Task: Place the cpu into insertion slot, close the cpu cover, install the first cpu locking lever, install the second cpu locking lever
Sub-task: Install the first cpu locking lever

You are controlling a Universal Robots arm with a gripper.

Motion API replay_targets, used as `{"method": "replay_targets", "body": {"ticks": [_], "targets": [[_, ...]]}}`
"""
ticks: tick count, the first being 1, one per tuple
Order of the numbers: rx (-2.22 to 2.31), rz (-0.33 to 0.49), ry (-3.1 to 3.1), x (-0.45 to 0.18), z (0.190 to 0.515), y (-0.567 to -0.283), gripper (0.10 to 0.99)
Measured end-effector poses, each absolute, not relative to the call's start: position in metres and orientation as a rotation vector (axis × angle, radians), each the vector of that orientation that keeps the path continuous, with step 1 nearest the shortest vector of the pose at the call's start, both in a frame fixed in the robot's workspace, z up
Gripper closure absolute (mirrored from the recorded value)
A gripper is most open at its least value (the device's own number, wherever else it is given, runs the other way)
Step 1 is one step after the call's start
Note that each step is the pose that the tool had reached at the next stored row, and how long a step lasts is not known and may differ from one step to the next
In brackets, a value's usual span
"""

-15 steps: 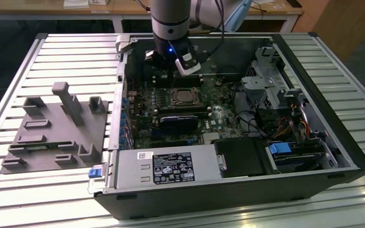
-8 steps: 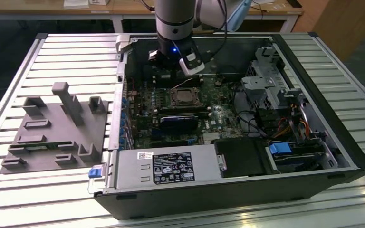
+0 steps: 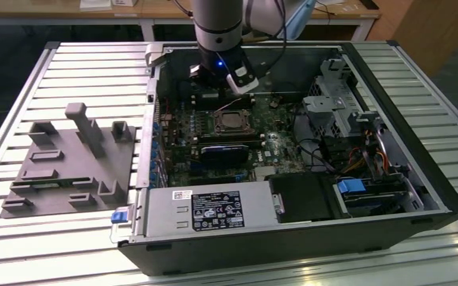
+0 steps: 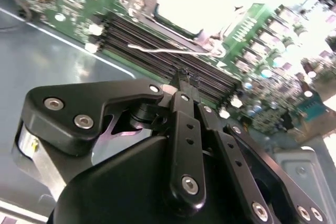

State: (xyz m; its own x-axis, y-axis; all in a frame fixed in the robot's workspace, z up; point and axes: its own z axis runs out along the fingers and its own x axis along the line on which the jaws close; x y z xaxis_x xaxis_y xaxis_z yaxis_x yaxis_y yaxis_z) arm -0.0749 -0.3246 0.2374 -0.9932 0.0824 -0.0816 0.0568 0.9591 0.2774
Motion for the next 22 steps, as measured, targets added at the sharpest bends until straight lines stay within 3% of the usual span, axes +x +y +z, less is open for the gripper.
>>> {"method": "replay_targets", "body": {"ticks": [22], "targets": [[0.083,0.395,2.9,-0.076,0.227,-0.325,0.984]]}}
